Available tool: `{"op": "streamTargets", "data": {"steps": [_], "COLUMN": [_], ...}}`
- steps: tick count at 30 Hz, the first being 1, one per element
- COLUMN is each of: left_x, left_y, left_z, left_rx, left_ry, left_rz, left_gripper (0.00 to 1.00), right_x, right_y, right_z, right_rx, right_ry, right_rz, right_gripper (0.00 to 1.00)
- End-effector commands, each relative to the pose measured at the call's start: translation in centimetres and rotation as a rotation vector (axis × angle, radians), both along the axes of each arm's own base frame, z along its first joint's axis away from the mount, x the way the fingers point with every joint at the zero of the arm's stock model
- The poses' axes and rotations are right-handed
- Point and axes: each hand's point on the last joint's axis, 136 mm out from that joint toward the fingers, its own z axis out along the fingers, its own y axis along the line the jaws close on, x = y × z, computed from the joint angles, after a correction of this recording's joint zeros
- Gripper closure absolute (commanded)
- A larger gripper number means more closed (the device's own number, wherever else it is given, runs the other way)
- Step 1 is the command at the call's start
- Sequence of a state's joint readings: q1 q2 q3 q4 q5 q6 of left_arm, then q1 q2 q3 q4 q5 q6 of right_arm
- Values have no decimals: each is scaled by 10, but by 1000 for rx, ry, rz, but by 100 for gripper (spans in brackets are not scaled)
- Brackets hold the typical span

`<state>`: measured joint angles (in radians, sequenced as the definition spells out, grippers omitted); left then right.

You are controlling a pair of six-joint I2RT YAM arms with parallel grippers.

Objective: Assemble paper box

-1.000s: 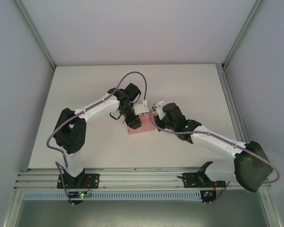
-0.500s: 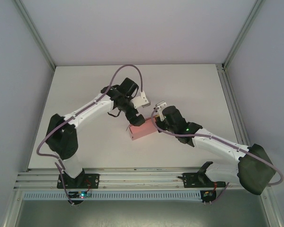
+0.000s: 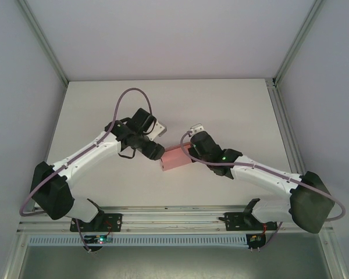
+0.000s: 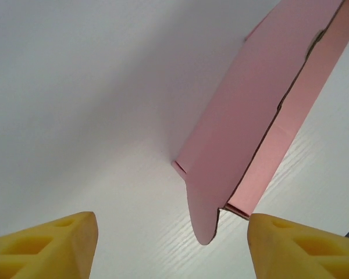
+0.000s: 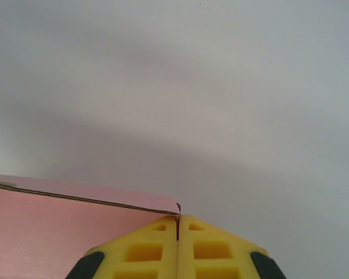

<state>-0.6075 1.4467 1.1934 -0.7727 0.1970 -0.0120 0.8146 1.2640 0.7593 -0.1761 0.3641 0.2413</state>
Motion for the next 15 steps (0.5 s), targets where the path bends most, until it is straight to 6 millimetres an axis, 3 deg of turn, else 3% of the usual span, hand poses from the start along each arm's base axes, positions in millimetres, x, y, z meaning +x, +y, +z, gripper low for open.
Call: {"op": "streamTargets", "data": {"steps": [1,8,15], "left_x": [8,5,7], "left_y": [-7,-11,-24], "left_z": [7,-12,-10], "left_rx": [-41,-18,-78], "left_ry": [5,91,119], "left_rz": [99,133,137], "left_gripper": [44,57,86], "right_x": [4,2,1], "right_y": [-6,-9,-9], "right_z": [5,8,6], "right_rx": [-28,-18,1], "right_ry": [-21,-44,-53], "right_rz": [-76,-126,-162], "right_gripper": [100,100,100]}}
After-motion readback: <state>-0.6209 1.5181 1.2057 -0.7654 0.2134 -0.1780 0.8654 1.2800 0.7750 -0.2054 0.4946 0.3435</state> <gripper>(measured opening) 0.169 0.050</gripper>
